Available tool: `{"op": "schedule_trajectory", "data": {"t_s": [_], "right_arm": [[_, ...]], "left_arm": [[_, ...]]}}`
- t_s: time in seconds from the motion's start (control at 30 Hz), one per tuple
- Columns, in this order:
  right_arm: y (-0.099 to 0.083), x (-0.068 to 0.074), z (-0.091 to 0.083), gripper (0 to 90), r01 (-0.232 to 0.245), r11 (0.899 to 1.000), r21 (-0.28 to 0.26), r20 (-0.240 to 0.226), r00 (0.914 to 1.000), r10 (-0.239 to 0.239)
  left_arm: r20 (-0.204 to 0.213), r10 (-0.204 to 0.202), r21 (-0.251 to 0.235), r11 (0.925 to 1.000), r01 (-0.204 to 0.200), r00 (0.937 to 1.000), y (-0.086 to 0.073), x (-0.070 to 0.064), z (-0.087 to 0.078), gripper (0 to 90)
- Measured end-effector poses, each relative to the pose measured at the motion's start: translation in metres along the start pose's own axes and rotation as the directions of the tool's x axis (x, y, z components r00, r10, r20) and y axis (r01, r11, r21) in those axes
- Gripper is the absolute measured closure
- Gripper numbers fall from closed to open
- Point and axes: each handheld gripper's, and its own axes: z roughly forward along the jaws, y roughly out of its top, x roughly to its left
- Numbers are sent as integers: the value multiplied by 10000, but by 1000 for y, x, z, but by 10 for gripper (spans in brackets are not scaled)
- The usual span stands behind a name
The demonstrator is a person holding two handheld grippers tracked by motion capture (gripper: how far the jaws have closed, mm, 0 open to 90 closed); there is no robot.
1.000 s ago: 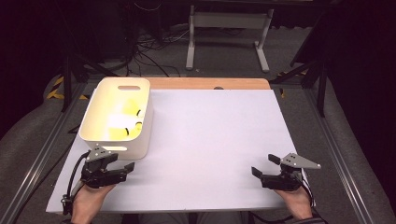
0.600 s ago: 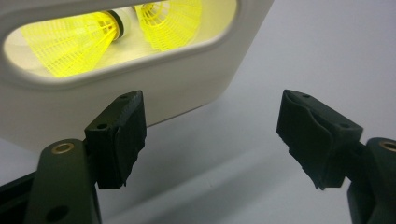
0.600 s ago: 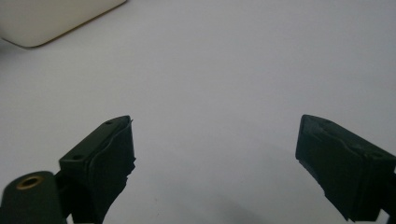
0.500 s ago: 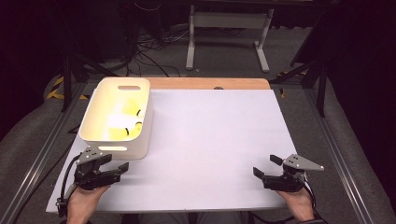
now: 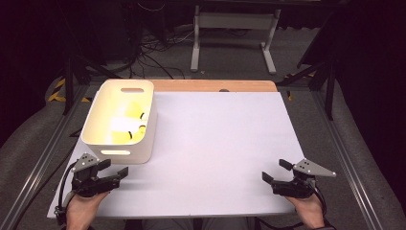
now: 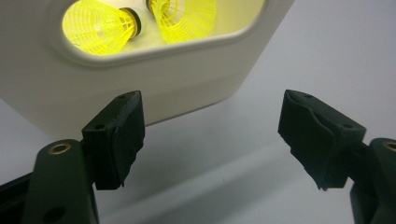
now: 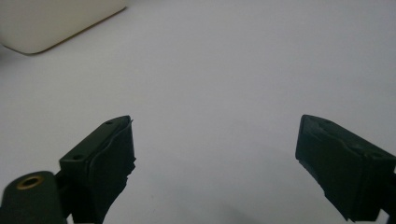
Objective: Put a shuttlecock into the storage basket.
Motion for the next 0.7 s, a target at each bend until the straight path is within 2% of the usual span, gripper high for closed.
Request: {"op": "schedule_trajectory", "data": {"t_s": [0.2, 0.47, 0.7], "right_arm": [[-1, -1, -1, 119, -86, 10000, -28, 17, 10000, 86], [-2, -4, -2, 119, -149, 9999, -35, 49, 9999, 149], [-3, -6, -2, 118, -218, 9998, -4, 59, 9997, 218]], "left_arm": [[103, -216, -193, 9996, 218, 9997, -3, 2, -1, 236], [147, -165, -332, 9993, 169, 9998, -6, 5, -2, 235], [205, -320, -361, 9988, 327, 9993, -8, 8, -1, 227]]}}
